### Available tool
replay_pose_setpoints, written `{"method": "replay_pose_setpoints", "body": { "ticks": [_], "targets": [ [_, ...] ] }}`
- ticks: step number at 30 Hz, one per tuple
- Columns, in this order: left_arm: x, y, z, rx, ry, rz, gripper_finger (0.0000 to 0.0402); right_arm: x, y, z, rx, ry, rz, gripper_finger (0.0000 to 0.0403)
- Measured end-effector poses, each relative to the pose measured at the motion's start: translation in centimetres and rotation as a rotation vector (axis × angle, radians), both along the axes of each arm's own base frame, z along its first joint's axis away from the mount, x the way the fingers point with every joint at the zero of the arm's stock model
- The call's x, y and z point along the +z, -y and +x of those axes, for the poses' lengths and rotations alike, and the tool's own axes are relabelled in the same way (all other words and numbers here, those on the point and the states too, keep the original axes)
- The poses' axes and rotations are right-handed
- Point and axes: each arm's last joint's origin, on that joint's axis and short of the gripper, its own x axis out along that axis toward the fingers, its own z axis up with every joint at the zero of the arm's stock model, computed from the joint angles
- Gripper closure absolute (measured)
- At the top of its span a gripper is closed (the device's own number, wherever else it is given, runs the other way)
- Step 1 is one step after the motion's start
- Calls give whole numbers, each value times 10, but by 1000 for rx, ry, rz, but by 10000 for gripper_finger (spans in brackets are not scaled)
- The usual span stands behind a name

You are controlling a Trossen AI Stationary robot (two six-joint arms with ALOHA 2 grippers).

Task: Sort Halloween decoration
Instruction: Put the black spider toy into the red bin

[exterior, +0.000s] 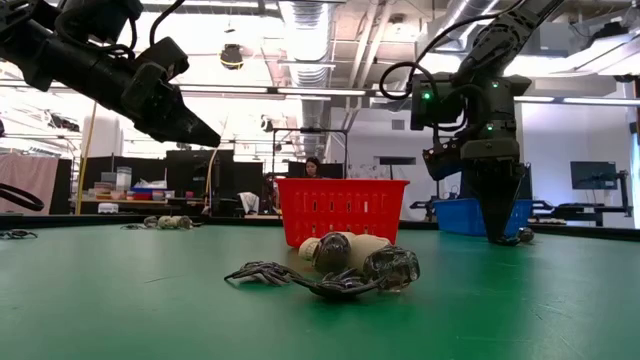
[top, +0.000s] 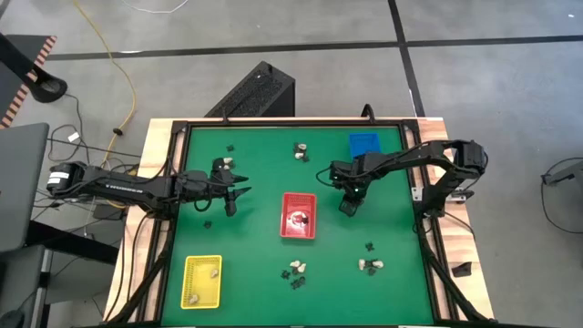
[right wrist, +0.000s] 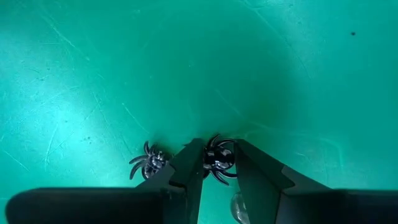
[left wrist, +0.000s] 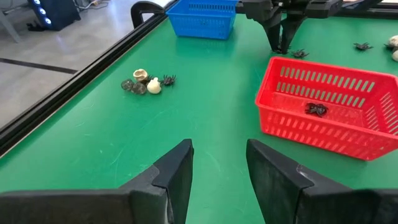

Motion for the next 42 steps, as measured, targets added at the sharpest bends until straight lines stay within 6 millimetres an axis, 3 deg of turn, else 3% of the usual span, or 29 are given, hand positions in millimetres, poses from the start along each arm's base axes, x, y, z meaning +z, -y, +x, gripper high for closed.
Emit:
{"method": "replay_pose_setpoints", "body": {
  "ticks": [8, 22, 28, 34, 42],
  "targets": [
    [0, 0, 0, 0, -3, 0, 260, 12, -7, 0, 23, 46, -61, 284],
    [0, 0, 0, 0, -2, 1, 260, 59, -12, -2, 26, 247, -98, 356],
    [0, 0, 0, 0, -2, 1, 260, 63, -16, -1, -50, 266, -73, 367],
    [0, 0, 0, 0, -6, 1, 260, 49, -35, 6, 31, 210, -57, 323],
    [-1, 0, -1, -3, -22, 10, 260, 48, -55, 5, 25, 184, -33, 223]
  ]
}}
